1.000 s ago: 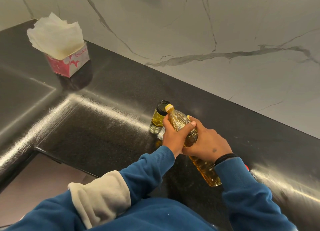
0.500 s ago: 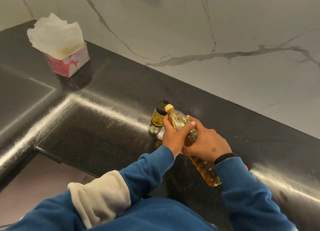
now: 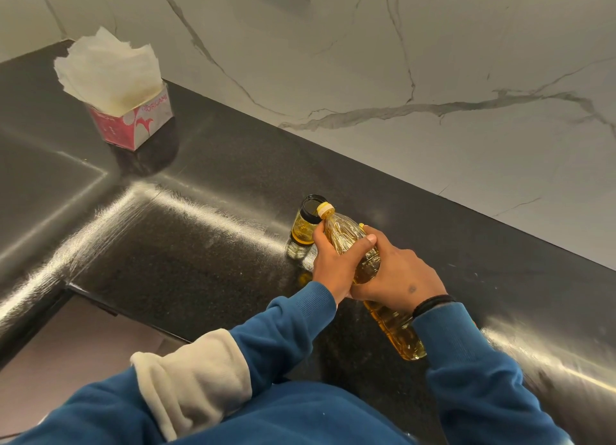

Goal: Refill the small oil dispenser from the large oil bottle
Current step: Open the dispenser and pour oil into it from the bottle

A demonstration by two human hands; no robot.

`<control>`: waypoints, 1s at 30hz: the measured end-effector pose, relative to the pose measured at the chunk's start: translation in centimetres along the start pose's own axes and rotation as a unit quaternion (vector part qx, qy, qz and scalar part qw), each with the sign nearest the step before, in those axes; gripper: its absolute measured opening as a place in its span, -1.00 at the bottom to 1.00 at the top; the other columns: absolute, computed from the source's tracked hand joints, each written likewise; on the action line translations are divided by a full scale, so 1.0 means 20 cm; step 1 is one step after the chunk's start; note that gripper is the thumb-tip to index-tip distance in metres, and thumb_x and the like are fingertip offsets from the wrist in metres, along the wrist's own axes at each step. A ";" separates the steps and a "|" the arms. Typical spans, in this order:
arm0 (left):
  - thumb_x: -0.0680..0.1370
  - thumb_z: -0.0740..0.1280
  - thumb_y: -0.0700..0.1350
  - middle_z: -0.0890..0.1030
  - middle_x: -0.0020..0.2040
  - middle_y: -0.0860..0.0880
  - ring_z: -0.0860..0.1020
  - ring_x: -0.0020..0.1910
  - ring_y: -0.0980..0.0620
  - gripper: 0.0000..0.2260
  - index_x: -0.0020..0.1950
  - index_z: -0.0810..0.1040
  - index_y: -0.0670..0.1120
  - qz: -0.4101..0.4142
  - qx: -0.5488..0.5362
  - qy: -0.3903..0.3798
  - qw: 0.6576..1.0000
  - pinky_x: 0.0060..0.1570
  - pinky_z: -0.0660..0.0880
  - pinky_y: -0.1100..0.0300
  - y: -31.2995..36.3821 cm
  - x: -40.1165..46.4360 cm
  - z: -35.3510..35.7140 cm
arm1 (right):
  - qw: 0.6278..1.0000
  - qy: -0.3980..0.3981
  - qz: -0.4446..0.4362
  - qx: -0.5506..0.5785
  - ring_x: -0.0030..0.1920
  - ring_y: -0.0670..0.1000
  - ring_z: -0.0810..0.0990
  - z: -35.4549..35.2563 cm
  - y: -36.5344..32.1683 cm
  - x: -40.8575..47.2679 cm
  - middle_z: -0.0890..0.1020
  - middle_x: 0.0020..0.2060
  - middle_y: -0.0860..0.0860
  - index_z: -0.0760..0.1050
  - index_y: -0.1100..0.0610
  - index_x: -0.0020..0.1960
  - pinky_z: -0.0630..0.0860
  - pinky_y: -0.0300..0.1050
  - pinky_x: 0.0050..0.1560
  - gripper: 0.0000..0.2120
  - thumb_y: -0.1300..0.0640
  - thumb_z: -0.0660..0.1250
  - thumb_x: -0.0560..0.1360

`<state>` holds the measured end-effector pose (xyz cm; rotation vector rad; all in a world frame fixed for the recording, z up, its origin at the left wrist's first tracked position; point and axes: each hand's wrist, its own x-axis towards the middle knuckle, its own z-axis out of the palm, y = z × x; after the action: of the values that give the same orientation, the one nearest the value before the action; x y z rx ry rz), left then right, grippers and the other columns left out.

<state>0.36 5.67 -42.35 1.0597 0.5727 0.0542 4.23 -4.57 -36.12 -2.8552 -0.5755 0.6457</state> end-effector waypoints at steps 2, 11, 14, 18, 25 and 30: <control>0.23 0.54 0.21 0.47 0.30 -0.02 0.56 0.22 -0.09 -0.04 0.49 0.05 0.31 -0.002 -0.001 -0.002 1.000 0.17 0.58 -0.18 0.00 0.00 0.00 | 1.000 -0.003 0.000 0.004 0.13 0.01 0.59 0.00 0.00 0.00 0.51 0.33 -0.01 -0.12 -0.21 0.55 0.60 -0.14 0.09 0.09 -0.30 0.51 0.26; 0.45 0.53 0.04 0.46 0.27 -0.01 0.54 0.20 -0.06 -0.15 0.53 0.02 0.25 -0.001 0.001 0.002 1.000 0.20 0.56 -0.17 -0.01 0.01 0.00 | 1.000 -0.004 -0.002 0.003 0.10 0.00 0.60 0.00 0.00 0.00 0.52 0.32 -0.01 -0.11 -0.20 0.55 0.60 -0.17 0.05 0.08 -0.30 0.51 0.27; 0.34 0.55 0.14 0.47 0.30 -0.02 0.55 0.21 -0.07 -0.09 0.51 0.04 0.30 -0.002 -0.002 0.000 1.000 0.18 0.57 -0.18 0.00 0.00 0.00 | 1.000 0.001 -0.004 0.000 0.09 0.00 0.60 0.00 0.00 0.00 0.54 0.30 -0.01 -0.11 -0.21 0.56 0.59 -0.17 0.03 0.08 -0.30 0.51 0.27; 0.37 0.54 0.12 0.45 0.31 -0.02 0.54 0.23 -0.08 -0.11 0.51 0.03 0.32 -0.004 -0.001 -0.001 1.000 0.19 0.57 -0.19 -0.01 0.01 0.00 | 1.000 0.001 -0.003 0.000 0.09 0.00 0.60 0.00 -0.01 0.00 0.54 0.30 -0.01 -0.11 -0.21 0.55 0.60 -0.16 0.04 0.09 -0.30 0.51 0.26; 0.30 0.54 0.17 0.44 0.34 -0.02 0.53 0.25 -0.09 -0.07 0.50 0.03 0.34 -0.009 -0.001 -0.005 1.000 0.18 0.57 -0.20 0.00 0.01 -0.01 | 1.000 -0.001 0.003 -0.002 0.12 0.02 0.60 0.00 -0.01 0.00 0.53 0.31 0.00 -0.11 -0.22 0.54 0.62 -0.10 0.08 0.09 -0.31 0.51 0.25; 0.28 0.54 0.19 0.44 0.34 -0.02 0.53 0.25 -0.10 -0.05 0.50 0.02 0.33 -0.010 -0.005 -0.006 1.000 0.18 0.57 -0.20 -0.01 0.01 -0.01 | 1.000 0.000 0.003 -0.002 0.09 0.01 0.60 0.00 -0.01 0.00 0.54 0.29 -0.01 -0.11 -0.23 0.54 0.63 -0.11 0.07 0.10 -0.32 0.51 0.23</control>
<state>0.43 5.80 -42.59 1.0444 0.5718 0.0332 4.11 -4.46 -36.11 -2.8609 -0.5692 0.6462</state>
